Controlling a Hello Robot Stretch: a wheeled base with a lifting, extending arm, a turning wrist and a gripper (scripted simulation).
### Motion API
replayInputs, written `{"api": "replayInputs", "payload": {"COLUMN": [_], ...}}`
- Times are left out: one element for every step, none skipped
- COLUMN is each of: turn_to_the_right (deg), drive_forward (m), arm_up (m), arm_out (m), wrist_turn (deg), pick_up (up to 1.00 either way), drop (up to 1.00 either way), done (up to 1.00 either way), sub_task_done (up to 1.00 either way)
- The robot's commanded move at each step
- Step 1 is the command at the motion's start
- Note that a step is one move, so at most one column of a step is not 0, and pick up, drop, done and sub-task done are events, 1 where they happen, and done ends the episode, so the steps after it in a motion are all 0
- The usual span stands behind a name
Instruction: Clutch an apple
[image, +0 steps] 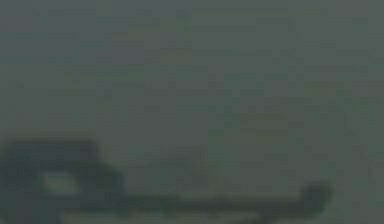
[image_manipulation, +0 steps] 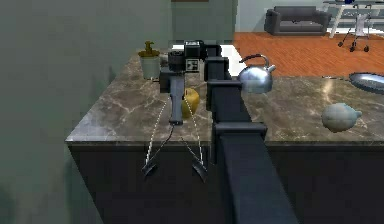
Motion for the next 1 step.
{"api": "replayInputs", "payload": {"turn_to_the_right": [0.0], "drive_forward": [0.00], "arm_up": [0.00], "arm_out": [0.00], "wrist_turn": [45.0], "pick_up": [0.00], "drop": [0.00], "done": [0.00], "sub_task_done": [0.00]}}
